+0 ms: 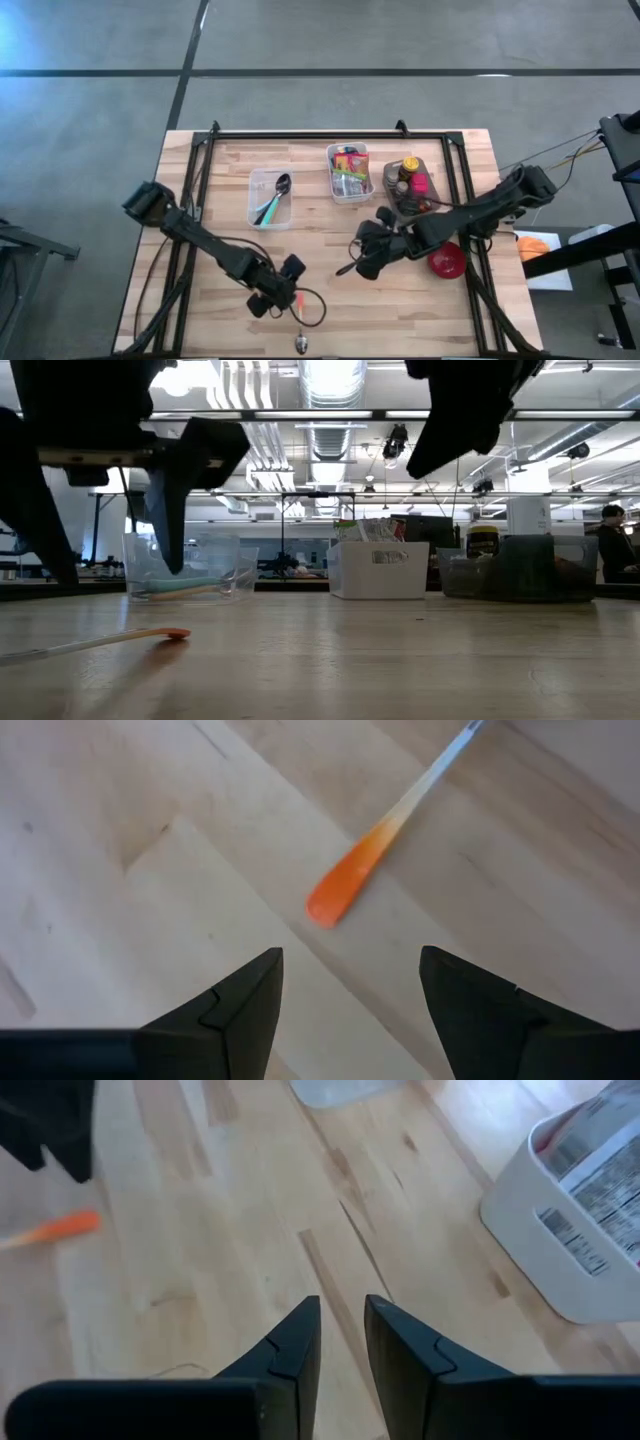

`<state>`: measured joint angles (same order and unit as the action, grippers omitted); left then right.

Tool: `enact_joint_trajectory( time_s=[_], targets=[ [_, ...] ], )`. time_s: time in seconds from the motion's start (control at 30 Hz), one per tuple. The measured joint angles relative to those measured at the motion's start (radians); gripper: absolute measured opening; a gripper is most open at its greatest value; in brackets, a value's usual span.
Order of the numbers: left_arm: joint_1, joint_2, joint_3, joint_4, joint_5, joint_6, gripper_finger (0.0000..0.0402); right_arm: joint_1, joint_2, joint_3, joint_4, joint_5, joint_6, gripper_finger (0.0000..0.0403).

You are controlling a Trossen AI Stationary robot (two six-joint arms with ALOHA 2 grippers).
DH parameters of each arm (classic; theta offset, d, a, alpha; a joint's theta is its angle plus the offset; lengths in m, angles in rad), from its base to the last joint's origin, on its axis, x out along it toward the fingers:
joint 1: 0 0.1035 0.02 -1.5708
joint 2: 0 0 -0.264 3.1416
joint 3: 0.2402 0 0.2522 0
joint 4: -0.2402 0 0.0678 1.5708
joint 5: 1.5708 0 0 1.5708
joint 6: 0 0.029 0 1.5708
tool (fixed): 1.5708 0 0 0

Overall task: Pick & Place Food Item
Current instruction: Put the orange spoon into the transparent bin

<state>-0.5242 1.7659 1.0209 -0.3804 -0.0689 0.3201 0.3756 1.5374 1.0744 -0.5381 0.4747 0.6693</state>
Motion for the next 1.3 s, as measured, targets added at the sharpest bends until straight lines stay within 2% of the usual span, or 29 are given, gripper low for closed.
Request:
enact_joint_trajectory(
  time_s=[0.23,0.37,0.97,1.13,1.3],
  targets=[
    [-0.009,0.020,0.003,0.101,0.010,0.125,0.0238,0.000,0.066,-0.001,-0.006,-0.008,-0.009,0.0077],
    [-0.021,0.022,0.003,0.149,0.023,0.207,0.0238,0.000,0.065,-0.002,-0.002,-0.055,-0.023,0.0077],
    [-0.015,0.140,0.003,0.272,0.150,0.364,0.0233,0.015,0.041,0.005,0.025,-0.056,-0.045,0.0077],
    [0.005,0.157,0.005,0.288,0.237,0.363,0.0197,0.015,0.041,0.005,0.025,-0.055,-0.045,0.0077],
    [0.029,0.160,0.004,0.279,0.314,0.328,0.0128,0.015,0.042,0.005,0.026,-0.055,-0.045,0.0077]
  ],
)
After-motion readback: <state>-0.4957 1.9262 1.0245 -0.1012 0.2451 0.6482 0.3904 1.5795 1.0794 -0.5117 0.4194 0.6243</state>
